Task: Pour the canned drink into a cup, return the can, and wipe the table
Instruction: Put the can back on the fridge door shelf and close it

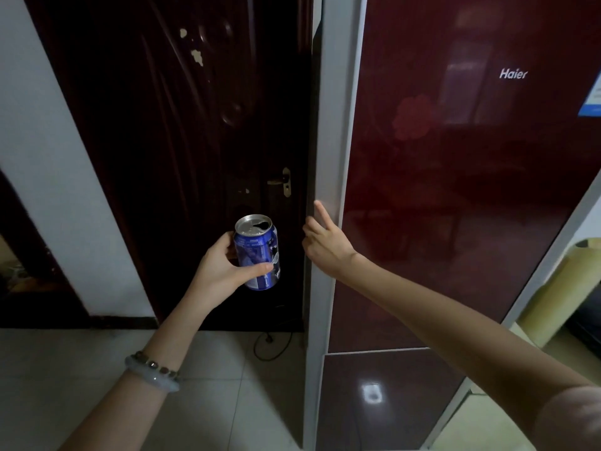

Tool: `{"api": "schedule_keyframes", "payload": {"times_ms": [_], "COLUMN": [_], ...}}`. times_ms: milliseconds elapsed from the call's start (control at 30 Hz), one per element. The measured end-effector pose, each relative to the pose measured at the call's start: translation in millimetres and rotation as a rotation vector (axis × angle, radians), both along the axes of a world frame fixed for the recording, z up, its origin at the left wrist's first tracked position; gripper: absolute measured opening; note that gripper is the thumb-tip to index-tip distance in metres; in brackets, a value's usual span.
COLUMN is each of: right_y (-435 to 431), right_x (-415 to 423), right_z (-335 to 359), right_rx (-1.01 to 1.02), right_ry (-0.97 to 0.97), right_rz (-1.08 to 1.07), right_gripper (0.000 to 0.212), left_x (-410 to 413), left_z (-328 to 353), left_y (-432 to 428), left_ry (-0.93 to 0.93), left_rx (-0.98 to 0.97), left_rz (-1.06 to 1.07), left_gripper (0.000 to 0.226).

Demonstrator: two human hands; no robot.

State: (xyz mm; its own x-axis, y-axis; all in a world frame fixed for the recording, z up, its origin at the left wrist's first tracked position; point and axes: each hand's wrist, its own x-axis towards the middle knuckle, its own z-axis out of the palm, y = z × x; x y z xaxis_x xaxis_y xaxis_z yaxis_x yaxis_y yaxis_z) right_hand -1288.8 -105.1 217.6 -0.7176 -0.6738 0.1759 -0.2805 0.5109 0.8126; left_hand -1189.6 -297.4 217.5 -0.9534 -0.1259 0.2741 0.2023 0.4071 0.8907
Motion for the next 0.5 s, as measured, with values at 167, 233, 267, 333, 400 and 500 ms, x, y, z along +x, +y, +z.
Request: {"api": "schedule_keyframes", "payload": {"times_ms": [167, 233, 267, 333, 400, 500], "right_y": [18.4, 26.4, 30.9, 39.0, 47.6, 64.7], "right_x": [26.4, 42.1, 49.4, 66.6, 85.8, 112.1], "right_z": [-14.0, -17.0, -17.8, -18.1, -18.9, -23.0], "right_rx": [-0.068, -0.097, -0.107, -0.139, -0.172, -0.194], "right_ry": [0.069, 0.085, 0.099, 0.126, 0.146, 0.128], "right_rz": [0.158, 0.223, 0.257, 0.308, 0.341, 0.381], "right_gripper": [0.051, 0.048, 0.047, 0.05, 0.048, 0.042], "left_x": [11.1, 17.3, 20.8, 30.3, 40.7, 56.1], "left_z": [-3.7, -4.6, -5.5, -8.6, -11.5, -16.4], "left_y": [-0.4, 1.2, 2.4, 5.7, 10.5, 21.5], "left_ry": [0.004, 0.007, 0.008, 0.009, 0.014, 0.012], "left_rx": [-0.007, -0.02, -0.023, -0.021, -0.026, -0.024], "left_rz": [-0.014, -0.031, -0.039, -0.047, -0.055, -0.08], "left_gripper": [0.048, 0.048, 0.048, 0.048, 0.049, 0.05]}}
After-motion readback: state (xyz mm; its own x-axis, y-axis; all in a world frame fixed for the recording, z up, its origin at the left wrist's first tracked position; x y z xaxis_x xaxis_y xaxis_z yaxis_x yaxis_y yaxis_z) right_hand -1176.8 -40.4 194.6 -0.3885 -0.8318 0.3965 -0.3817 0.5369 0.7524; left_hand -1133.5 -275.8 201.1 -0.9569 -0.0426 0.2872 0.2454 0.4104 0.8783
